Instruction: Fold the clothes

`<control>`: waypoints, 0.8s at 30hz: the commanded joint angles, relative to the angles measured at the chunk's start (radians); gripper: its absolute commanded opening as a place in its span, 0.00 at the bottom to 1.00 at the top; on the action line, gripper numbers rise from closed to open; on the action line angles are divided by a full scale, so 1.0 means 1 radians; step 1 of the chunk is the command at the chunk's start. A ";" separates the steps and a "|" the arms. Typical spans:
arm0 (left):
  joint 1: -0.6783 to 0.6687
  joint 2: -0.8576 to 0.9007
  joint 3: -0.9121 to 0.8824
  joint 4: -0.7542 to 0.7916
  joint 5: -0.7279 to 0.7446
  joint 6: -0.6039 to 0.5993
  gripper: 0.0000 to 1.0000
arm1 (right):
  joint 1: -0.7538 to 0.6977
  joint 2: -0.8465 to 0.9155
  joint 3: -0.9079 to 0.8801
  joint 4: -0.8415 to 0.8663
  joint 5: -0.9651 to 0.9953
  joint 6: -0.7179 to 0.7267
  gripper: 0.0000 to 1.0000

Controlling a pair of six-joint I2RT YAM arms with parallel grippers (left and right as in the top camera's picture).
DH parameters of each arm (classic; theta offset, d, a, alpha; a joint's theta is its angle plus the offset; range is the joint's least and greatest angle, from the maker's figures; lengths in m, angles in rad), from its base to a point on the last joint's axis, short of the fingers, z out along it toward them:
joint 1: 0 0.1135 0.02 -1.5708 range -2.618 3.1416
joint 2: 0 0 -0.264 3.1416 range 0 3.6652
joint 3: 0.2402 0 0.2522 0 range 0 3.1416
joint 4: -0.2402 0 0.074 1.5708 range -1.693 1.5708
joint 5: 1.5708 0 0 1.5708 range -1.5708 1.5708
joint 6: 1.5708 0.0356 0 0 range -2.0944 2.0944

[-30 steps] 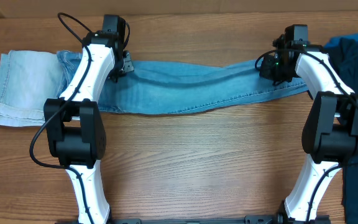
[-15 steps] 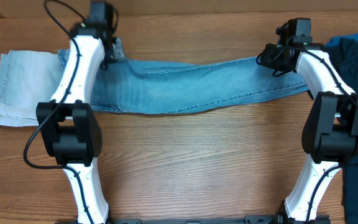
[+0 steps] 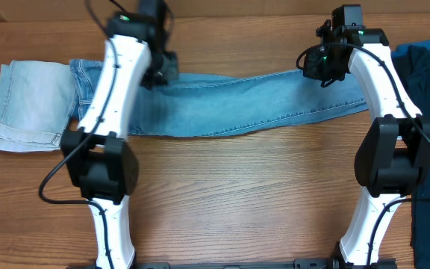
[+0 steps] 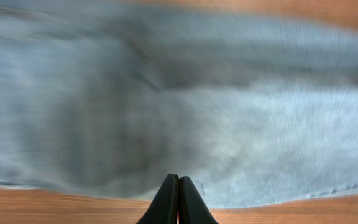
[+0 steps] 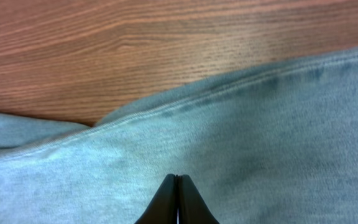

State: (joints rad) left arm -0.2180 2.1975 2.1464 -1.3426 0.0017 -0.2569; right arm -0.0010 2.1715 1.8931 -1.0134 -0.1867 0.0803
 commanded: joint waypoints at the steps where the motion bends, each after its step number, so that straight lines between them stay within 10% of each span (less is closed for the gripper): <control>1: -0.054 0.006 -0.113 0.050 0.017 0.037 0.04 | -0.005 -0.003 0.004 -0.002 -0.005 -0.006 0.04; 24: -0.116 0.036 -0.210 0.251 0.044 0.051 0.04 | -0.006 -0.003 0.004 -0.006 0.040 -0.006 0.04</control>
State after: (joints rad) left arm -0.3325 2.2013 1.9450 -1.0916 0.0341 -0.2279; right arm -0.0013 2.1715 1.8931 -1.0214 -0.1562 0.0780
